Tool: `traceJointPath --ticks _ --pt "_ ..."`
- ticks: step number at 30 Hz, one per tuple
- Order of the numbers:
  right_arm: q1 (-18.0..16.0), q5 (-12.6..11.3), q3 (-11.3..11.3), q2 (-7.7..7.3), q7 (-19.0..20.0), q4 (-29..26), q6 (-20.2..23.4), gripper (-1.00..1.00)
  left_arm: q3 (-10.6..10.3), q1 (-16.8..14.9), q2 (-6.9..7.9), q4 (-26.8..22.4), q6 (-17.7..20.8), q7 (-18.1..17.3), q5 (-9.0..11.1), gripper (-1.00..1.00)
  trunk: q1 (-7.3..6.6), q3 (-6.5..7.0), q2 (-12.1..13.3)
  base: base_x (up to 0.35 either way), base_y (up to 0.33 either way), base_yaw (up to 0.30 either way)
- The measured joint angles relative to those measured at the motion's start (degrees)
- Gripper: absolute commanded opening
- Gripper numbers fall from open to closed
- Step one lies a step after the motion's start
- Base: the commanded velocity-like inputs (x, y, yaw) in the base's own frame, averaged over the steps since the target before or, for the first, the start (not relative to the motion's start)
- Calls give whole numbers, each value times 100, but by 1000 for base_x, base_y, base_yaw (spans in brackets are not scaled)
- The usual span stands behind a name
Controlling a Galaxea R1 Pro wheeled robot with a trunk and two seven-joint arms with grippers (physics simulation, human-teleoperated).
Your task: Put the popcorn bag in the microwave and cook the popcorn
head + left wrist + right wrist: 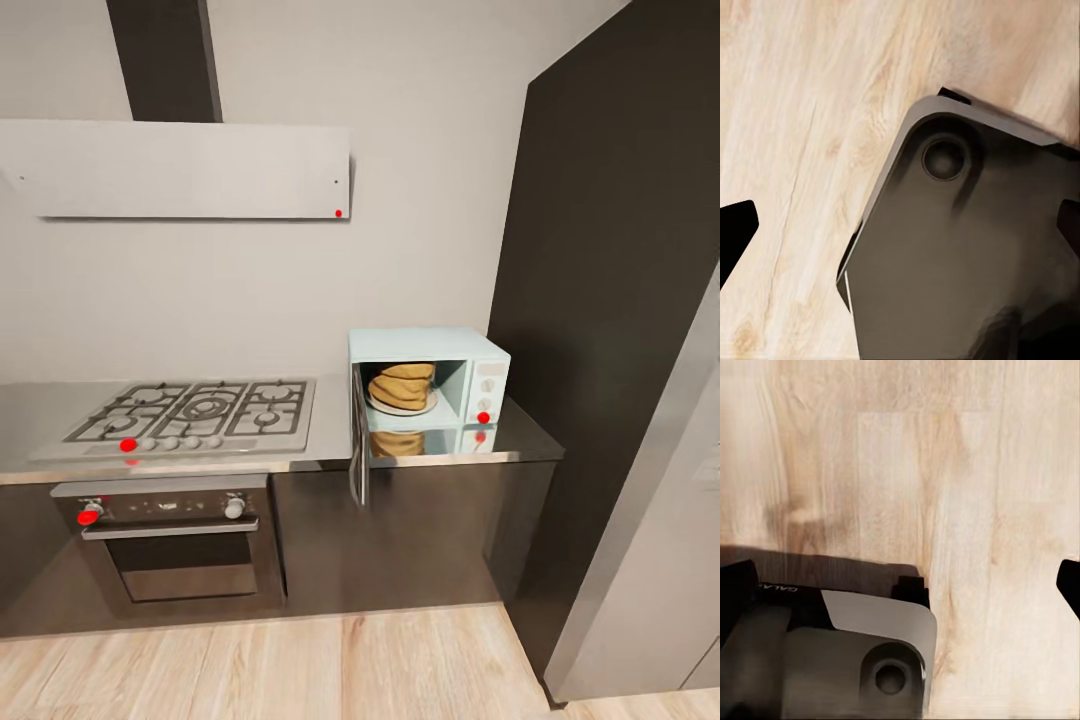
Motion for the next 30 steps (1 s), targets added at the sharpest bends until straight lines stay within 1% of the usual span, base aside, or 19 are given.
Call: traceJointPath --ticks 3,5,7,9,11,12,13,14,15,16,19,20,21,22,23,24,26,28,30 --pt "340 -3 3 5 -51 124 -188 100 0 0 -25 -758 62 16 -6 100 0 0 0 0 0 0" --pt "539 -9 -4 3 -63 147 -236 100 -13 -2 -50 -1625 260 15 -29 100 0 1 0 0 0 0" --pt "598 -20 -11 8 -66 159 -251 100 -17 -5 -99 -3153 1230 -1 -11 100 0 2 1 0 0 0" --pt "620 -35 -17 33 -68 163 -253 100 -15 -16 -167 -5153 2578 -19 -8 100 0 2 1 0 0 0" --pt "625 -39 -18 53 -67 164 -252 100 -17 -199 -179 -6266 3224 -24 67 100 0 2 2 0 0 0" --pt "626 -40 -20 55 -67 164 -248 100 -18 -518 -184 -6696 3407 -21 150 100 0 3 1 0 0 0" --pt "627 -40 -25 58 -67 164 -250 100 -21 -927 -197 -6963 3503 -25 254 100 0 3 1 0 0 0" --pt "627 -40 -26 60 -70 164 -254 100 -29 -1184 -221 -7077 3517 -34 301 100 0 3 2 0 0 0" --pt "627 -40 -27 63 -69 164 -257 100 -41 -1314 -264 -7121 3511 -39 317 100 0 2 1 0 0 0" --pt "627 -40 -27 67 -68 164 -259 100 -63 -1426 -351 -7180 3499 -44 323 100 0 2 1 0 0 0" --pt "627 -34 -21 84 -67 164 -262 100 -91 -1538 -447 -7465 3394 -46 297 100 0 2 1 0 0 0" --pt "627 -33 -21 84 -67 164 -262 100 -193 -1565 -466 -7813 3315 -34 281 100 -1 2 1 0 0 0" --pt "627 -35 -24 81 -67 165 -262 100 -376 -1574 -474 -7978 3280 -22 265 100 0 2 1 0 0 -145" --pt "628 -48 -35 85 -66 164 -261 100 -767 -1582 -484 -8109 3235 50 -68 100 0 2 1 0 0 -211" --pt "628 -61 -42 92 -66 163 -256 100 -863 -1583 -492 -8128 3221 71 -430 100 0 3 1 0 0 -230" --pt "628 -65 -44 95 -66 163 -255 100 -888 -1584 -512 -8132 3216 82 -573 100 0 5 1 0 0 -237" --pt "628 -67 -45 99 -66 163 -254 100 -970 -1584 -550 -8135 3213 184 -701 100 0 9 1 0 0 -240" --pt "628 -67 -45 99 -66 163 -254 100 -1000 -1584 -561 -8136 3213 329 -716 100 0 13 1 3 0 -241" --pt "628 -67 -45 98 -66 163 -254 100 -1175 -1583 -558 -8137 3215 611 -723 100 -1 17 1 94 0 -161"
